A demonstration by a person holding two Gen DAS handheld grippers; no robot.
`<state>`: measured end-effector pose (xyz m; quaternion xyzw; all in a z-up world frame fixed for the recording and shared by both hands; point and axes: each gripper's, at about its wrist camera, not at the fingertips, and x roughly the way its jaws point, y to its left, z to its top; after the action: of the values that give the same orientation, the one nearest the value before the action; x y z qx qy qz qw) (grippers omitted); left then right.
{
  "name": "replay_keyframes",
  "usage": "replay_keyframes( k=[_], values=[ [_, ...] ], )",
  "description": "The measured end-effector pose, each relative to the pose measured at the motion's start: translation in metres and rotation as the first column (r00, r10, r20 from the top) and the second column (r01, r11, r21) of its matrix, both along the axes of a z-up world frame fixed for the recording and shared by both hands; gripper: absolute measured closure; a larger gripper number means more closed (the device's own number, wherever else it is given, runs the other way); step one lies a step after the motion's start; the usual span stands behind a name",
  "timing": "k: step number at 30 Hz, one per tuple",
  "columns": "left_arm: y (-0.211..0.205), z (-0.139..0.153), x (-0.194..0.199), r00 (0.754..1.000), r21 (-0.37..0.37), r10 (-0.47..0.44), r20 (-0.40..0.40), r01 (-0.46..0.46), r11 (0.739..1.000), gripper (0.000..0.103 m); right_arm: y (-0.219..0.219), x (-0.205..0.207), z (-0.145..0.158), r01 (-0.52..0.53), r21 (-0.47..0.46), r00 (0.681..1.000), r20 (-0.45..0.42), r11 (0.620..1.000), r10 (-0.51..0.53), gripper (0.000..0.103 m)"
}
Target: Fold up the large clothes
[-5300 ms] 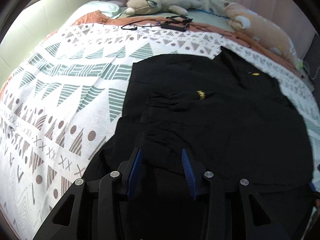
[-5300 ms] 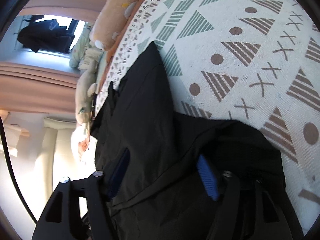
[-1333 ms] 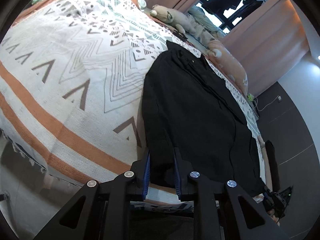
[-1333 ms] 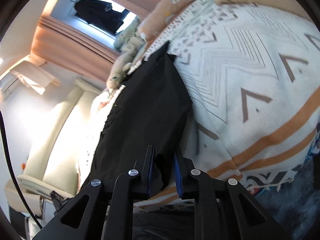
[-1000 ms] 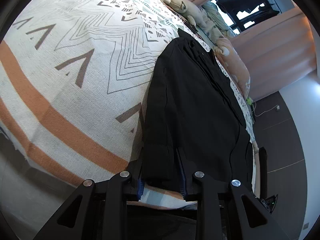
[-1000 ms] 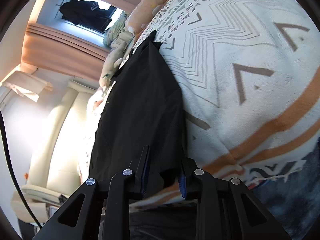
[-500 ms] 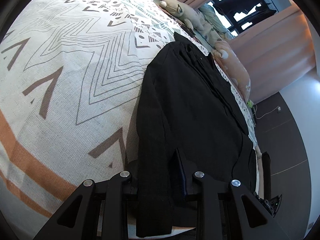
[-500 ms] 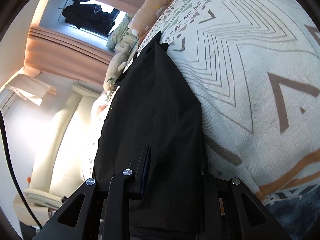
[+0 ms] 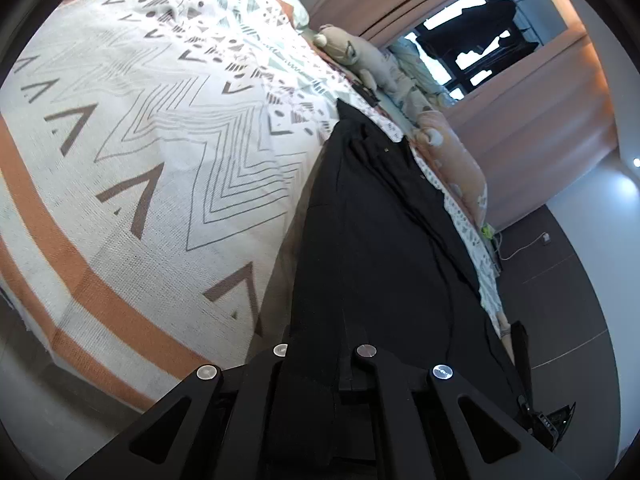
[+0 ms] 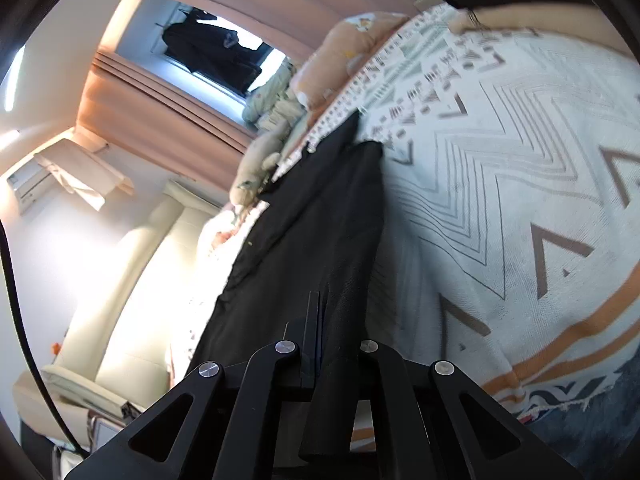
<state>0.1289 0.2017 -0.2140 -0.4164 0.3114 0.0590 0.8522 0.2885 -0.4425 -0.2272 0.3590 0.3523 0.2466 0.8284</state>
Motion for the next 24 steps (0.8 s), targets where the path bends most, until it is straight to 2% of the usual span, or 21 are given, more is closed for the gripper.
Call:
replay_keyframes(
  k=[6,12,15,24],
  values=[
    [-0.014,0.028,-0.024,0.999,0.038,-0.018,0.050,0.016,0.999,0.101,-0.011,-0.028,0.031,0.013,0.001,0.998,0.061,1.000,-0.014,0.099],
    [-0.019,0.045,-0.059,0.996,0.023,-0.014,0.088,0.012,1.000,0.101,-0.021,-0.056,0.048,0.016,0.017,0.996,0.088,1.000,-0.017,0.099],
    [-0.023,0.054,-0.071,0.994,0.024,-0.022,0.104,0.020,1.000,0.101,-0.028,-0.068,0.056,0.020,0.045,0.995,0.092,0.999,-0.025,0.099],
    [-0.035,0.085,-0.102,0.992,0.021,-0.005,0.127,0.002,1.000,0.101,-0.036,-0.099,0.087,0.049,0.024,0.994,0.097,0.999,-0.051,0.099]
  ],
)
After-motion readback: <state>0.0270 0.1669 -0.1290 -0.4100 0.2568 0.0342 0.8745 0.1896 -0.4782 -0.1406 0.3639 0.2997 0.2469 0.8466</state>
